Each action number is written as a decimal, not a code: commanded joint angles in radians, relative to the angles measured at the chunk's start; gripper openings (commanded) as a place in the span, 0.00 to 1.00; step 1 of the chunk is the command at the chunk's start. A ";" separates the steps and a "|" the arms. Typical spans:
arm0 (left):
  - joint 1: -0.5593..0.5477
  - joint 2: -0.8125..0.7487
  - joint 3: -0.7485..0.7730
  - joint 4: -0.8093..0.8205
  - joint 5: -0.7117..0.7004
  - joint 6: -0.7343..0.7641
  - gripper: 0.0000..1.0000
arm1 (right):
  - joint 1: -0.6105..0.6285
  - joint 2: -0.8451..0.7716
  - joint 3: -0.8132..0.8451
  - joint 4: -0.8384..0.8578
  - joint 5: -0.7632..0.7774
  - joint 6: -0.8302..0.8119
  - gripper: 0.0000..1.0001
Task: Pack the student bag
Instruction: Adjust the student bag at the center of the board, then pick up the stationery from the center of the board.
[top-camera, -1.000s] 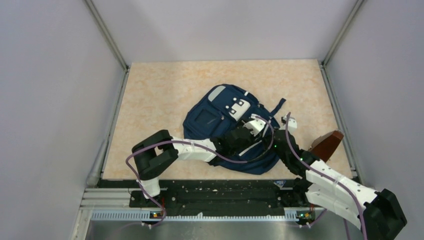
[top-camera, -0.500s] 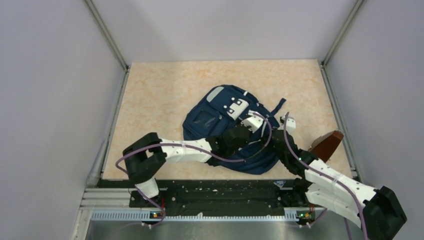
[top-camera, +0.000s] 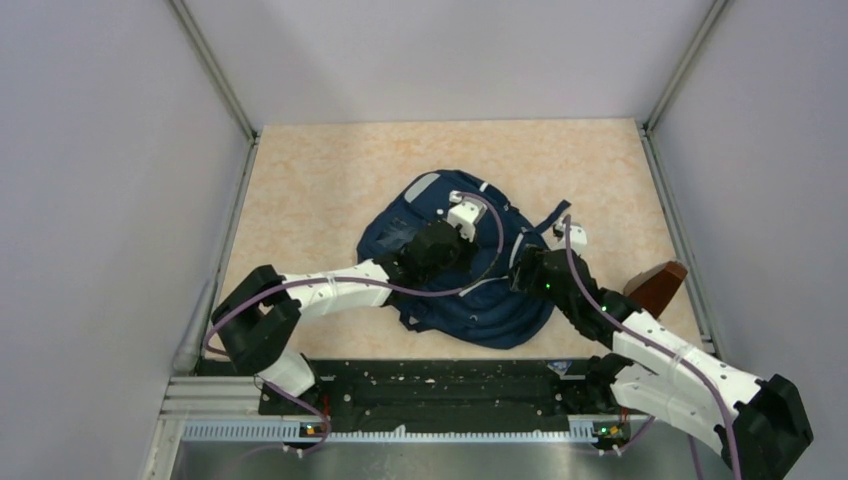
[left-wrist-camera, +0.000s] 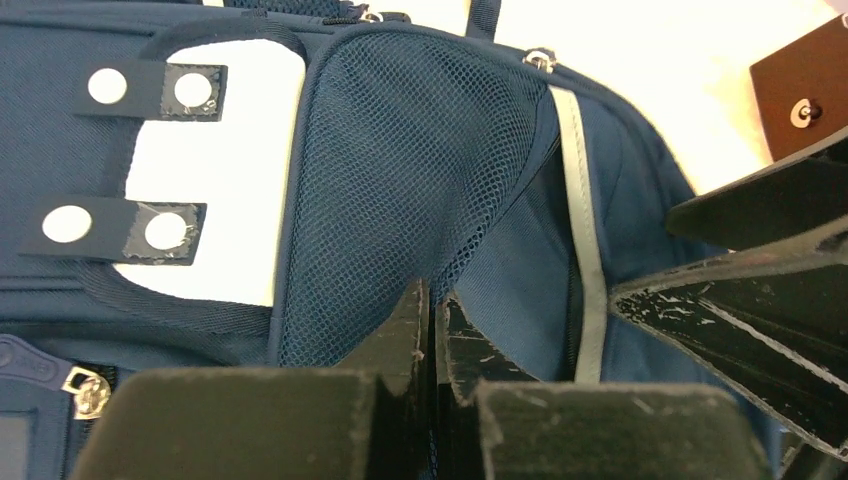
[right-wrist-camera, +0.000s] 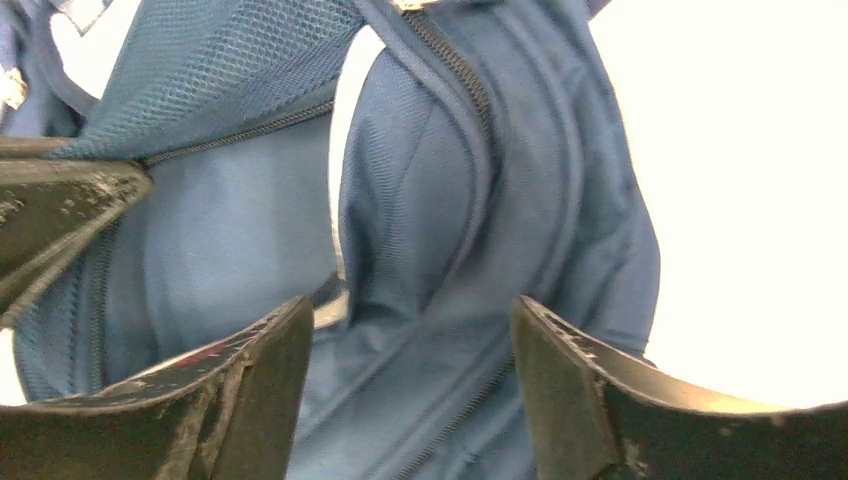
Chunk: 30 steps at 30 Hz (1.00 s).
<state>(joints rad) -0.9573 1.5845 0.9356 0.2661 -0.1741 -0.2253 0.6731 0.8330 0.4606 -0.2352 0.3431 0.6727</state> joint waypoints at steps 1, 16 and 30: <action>0.074 -0.097 -0.037 0.031 0.021 -0.048 0.00 | -0.009 -0.031 0.040 -0.125 -0.012 -0.076 0.79; 0.092 -0.402 -0.061 0.040 0.051 -0.080 0.00 | -0.035 -0.033 0.021 0.080 -0.107 0.062 0.95; 0.101 -0.139 -0.066 0.038 0.049 -0.077 0.00 | -0.037 0.085 0.006 0.173 -0.019 0.075 0.93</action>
<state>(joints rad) -0.8707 1.4647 0.8600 0.2394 -0.0940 -0.3000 0.6449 0.9195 0.4656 -0.1528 0.2684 0.7456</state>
